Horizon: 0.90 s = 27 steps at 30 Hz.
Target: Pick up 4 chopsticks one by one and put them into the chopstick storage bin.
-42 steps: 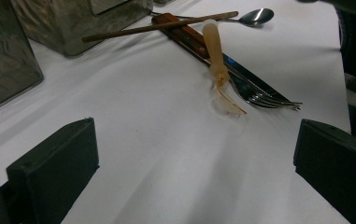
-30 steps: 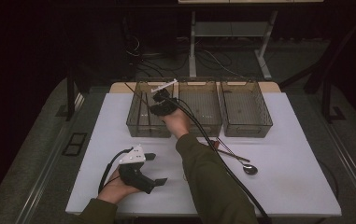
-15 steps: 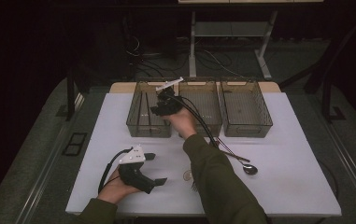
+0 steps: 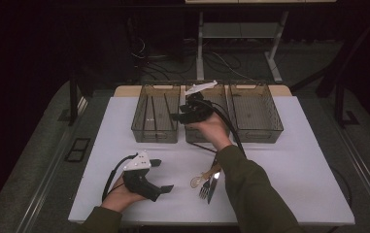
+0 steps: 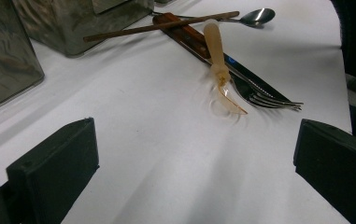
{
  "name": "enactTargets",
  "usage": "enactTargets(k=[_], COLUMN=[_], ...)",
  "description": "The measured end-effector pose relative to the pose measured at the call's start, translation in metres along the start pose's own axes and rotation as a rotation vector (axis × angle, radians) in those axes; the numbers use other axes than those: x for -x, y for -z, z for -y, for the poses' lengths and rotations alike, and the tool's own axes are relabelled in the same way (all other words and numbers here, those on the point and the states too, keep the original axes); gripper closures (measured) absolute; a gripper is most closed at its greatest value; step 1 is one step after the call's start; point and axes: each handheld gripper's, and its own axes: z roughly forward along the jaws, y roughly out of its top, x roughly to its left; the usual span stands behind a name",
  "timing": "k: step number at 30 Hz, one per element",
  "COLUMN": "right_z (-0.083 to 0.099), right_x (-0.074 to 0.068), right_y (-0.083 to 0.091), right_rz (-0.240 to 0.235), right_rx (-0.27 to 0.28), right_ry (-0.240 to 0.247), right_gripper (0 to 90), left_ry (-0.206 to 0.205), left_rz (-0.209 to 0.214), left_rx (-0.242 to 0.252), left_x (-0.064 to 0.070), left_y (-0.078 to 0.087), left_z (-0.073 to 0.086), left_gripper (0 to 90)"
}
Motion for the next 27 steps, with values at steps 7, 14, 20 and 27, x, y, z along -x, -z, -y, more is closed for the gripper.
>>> enactTargets(k=[7, 14, 20, 27], right_z=[0.017, 0.037, 0.060, 0.087], right_x=[0.005, 0.009, 0.013, 0.019], right_y=[0.031, 0.056, 0.075, 0.098], right_rz=[-0.032, -0.050, -0.072, -0.099], right_rx=[0.009, 0.002, -0.022, -0.051], right_ry=[0.031, 0.062, 0.080, 0.090], right_gripper=[39.7, 35.4, 36.6, 36.8], left_ry=[0.008, 0.009, 0.006, 0.006], left_rz=[-0.003, -0.006, -0.011, -0.017], left_rx=[-0.004, -0.011, -0.019, -0.027], left_x=[0.001, 0.000, 0.000, 0.000], left_y=[-0.001, -0.001, -0.002, -0.002], left_z=[0.001, 0.001, 0.001, 0.002], left_gripper=[0.0, 0.0, 0.0, 0.0])
